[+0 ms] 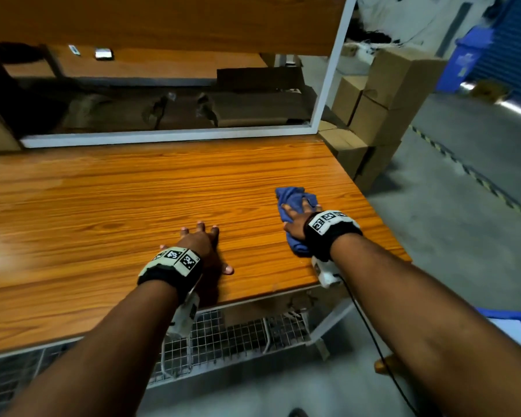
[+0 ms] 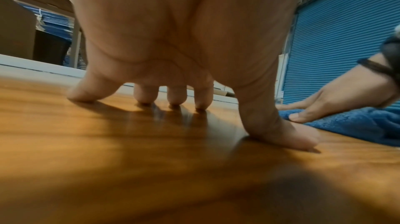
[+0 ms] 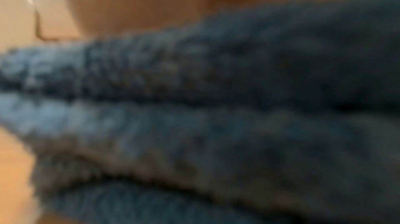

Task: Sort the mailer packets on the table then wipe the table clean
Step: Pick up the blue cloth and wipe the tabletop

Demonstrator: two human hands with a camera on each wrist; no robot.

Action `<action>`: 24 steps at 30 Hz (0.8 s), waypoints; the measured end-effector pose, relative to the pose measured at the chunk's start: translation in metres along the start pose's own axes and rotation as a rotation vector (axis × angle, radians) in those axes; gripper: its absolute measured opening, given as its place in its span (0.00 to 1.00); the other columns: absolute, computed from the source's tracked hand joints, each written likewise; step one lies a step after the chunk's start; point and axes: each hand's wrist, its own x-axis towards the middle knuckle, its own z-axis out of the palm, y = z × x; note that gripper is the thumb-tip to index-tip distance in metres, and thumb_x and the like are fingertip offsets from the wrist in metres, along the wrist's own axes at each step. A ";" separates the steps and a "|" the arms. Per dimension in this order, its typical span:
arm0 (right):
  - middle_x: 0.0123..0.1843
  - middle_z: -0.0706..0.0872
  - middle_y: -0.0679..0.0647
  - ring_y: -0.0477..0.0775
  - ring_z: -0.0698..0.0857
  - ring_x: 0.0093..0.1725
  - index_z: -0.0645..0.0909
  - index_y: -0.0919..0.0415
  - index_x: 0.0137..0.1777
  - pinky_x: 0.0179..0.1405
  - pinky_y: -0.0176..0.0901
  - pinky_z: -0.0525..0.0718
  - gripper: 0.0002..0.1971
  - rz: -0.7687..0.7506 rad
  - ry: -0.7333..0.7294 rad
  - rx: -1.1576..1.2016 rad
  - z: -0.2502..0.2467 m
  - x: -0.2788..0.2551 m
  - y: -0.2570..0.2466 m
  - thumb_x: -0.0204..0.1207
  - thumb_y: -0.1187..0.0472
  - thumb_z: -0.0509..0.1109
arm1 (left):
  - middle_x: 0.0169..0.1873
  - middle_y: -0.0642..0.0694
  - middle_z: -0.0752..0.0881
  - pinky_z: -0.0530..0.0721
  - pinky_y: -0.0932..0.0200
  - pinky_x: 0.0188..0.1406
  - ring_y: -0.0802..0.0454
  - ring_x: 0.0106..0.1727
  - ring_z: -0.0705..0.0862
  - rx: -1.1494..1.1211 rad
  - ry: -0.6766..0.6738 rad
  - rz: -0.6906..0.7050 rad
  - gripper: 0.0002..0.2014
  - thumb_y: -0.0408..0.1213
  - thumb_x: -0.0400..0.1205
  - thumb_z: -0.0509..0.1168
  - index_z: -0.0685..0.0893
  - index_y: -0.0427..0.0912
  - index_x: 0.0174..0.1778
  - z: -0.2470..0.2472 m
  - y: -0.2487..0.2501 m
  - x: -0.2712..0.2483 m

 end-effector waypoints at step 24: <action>0.85 0.30 0.50 0.69 0.34 0.83 0.41 0.32 0.82 0.81 0.67 0.42 0.30 -0.024 0.006 0.089 0.059 -0.106 0.002 0.84 0.38 0.50 | 0.84 0.46 0.50 0.52 0.13 0.67 0.32 0.83 0.45 0.037 0.098 0.103 0.43 0.62 0.74 0.69 0.61 0.47 0.80 0.030 0.039 -0.045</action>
